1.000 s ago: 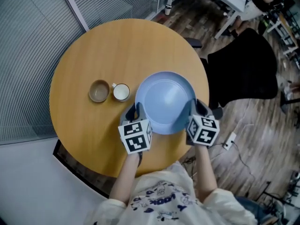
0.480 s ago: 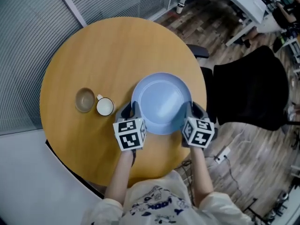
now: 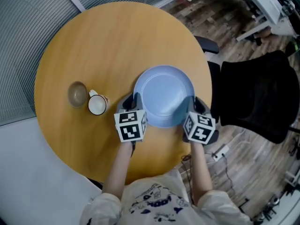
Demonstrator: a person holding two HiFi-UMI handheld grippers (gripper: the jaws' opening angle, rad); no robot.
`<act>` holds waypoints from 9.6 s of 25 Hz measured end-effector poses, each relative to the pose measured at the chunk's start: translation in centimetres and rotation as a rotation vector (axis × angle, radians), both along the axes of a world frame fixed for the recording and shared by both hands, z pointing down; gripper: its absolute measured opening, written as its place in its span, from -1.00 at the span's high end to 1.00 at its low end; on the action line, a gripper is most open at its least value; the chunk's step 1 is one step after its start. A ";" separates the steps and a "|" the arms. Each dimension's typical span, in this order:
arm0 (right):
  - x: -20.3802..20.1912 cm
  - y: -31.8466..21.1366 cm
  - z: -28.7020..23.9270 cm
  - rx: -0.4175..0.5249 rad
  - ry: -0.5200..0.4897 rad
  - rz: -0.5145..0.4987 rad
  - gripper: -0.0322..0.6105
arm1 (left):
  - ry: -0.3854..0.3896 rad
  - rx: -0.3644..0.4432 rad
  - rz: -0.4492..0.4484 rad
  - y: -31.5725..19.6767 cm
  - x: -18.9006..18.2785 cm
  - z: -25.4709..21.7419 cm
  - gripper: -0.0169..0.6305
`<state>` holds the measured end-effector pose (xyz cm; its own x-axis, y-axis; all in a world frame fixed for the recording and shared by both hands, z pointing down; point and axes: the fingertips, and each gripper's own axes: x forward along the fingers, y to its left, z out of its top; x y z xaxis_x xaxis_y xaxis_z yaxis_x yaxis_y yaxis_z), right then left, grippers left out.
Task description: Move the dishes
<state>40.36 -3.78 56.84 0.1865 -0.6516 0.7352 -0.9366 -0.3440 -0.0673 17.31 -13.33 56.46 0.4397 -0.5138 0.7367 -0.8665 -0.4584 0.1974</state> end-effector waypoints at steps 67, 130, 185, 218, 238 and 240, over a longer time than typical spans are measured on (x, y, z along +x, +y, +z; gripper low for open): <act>-38.4 -11.8 -4.6 0.255 0.049 -0.619 -0.30 | 0.190 0.211 -0.367 5.7 -30.1 -8.7 0.90; -9.6 -23.8 -5.6 0.333 0.046 -0.155 -0.29 | 0.136 0.194 -0.190 -4.7 -8.5 -7.1 0.90; -40.6 -18.1 -8.9 0.261 -0.034 -0.513 0.74 | 0.183 0.285 -0.454 -0.5 -33.7 -13.2 0.90; -42.3 -19.7 -0.3 0.097 -0.196 -0.408 0.83 | 0.206 0.157 -0.487 -1.6 -35.6 -6.0 0.90; -30.2 -11.8 -9.6 0.221 -0.155 -0.155 0.85 | 0.258 0.218 -0.249 -0.3 -24.7 -12.0 0.90; -28.6 -9.9 -9.8 0.222 -0.150 -0.121 0.85 | 0.269 0.213 -0.214 0.5 -22.9 -12.2 0.90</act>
